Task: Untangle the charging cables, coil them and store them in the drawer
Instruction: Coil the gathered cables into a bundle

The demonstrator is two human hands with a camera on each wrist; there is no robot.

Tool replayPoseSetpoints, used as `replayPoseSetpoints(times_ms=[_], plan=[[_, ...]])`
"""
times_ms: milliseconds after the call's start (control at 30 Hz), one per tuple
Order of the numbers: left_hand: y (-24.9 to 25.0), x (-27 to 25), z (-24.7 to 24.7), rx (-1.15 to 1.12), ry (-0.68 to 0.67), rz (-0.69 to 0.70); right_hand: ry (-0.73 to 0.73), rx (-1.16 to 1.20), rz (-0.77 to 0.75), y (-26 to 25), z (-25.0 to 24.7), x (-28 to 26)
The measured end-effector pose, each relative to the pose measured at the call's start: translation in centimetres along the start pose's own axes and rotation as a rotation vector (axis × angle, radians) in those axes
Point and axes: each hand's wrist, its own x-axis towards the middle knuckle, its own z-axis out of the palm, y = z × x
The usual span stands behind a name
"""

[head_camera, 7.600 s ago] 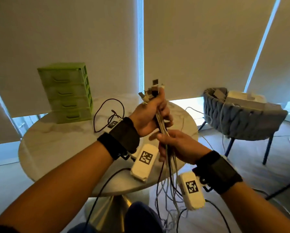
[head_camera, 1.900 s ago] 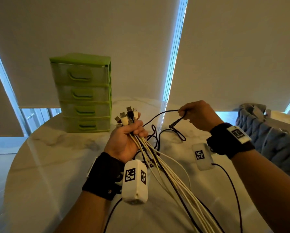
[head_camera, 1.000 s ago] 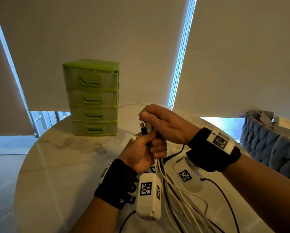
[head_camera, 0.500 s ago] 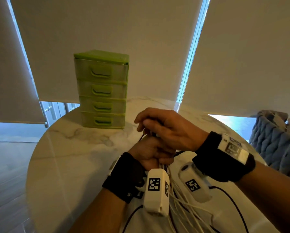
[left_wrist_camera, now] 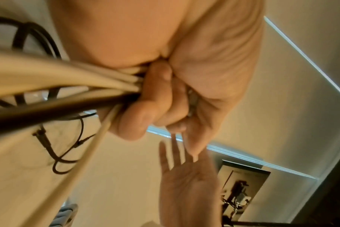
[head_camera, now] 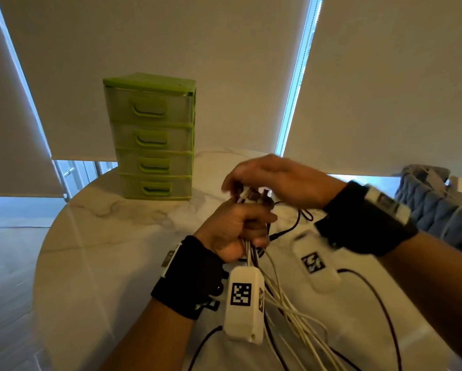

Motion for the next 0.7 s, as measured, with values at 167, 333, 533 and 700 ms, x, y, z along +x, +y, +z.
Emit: replayPoseSetpoints(times_ms=[167,333,533,700], plan=[[0.2,0.6,-0.6,-0.046,0.208,-0.001,0.220,-0.204,0.458,5.4,-5.8,-1.3],[0.1,1.0,-1.2,-0.141,0.255,0.027,-0.117,-0.748,0.857,11.7,-4.3,-2.6],[0.2,1.0,-1.4,-0.135,0.249,0.027,0.031,-0.499,0.740,12.4,-5.3,-3.1],[0.0,1.1,-1.4,-0.111,0.262,-0.006,-0.252,-0.494,0.834,13.1,-3.3,-3.7]])
